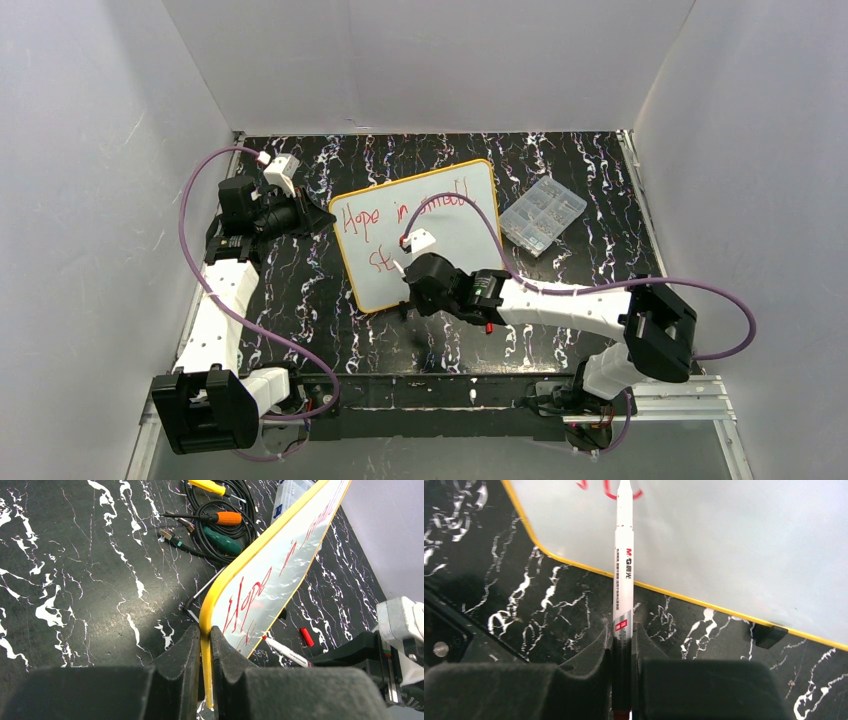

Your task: Write a sentence on the whiteboard

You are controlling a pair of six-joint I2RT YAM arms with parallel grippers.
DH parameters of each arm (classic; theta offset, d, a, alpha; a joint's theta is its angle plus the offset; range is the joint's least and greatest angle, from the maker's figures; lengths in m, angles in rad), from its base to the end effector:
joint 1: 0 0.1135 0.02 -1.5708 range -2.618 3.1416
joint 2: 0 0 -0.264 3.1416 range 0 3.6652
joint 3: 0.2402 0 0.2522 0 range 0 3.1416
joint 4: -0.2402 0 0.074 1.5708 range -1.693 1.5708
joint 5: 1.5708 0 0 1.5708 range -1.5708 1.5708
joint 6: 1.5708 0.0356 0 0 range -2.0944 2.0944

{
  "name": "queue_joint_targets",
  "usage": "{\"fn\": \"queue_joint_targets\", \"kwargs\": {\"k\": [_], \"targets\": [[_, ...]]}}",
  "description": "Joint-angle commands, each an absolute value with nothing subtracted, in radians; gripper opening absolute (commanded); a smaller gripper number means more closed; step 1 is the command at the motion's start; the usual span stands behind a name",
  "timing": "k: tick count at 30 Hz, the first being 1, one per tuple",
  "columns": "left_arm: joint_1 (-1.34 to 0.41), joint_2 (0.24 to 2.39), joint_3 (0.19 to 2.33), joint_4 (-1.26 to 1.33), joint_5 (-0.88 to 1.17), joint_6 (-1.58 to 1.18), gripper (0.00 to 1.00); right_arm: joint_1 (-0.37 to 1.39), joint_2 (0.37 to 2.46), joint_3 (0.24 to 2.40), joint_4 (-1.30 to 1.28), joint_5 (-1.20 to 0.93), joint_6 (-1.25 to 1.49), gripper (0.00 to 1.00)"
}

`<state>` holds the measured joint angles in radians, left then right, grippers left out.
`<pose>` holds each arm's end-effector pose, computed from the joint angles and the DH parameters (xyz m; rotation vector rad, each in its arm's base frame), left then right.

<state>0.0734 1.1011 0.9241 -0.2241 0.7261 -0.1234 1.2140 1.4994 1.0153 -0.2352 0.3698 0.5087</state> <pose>0.2459 -0.0056 0.3256 0.2856 1.9154 -0.7443 0.1261 0.3015 0.2453 -0.6043 2.2003 0.5053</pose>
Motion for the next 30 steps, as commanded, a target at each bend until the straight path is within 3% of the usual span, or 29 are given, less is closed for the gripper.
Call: {"fn": "queue_joint_targets", "kwargs": {"k": [1,30], "targets": [[0.060,1.073,0.920,-0.222,0.776,-0.121,0.00,1.245,1.497,1.038,-0.177,0.333,0.447,0.01],[0.058,1.071,0.919,-0.224,0.773,-0.121,0.00,1.259,1.616,1.105,-0.198,0.397,0.457,0.01]]}}
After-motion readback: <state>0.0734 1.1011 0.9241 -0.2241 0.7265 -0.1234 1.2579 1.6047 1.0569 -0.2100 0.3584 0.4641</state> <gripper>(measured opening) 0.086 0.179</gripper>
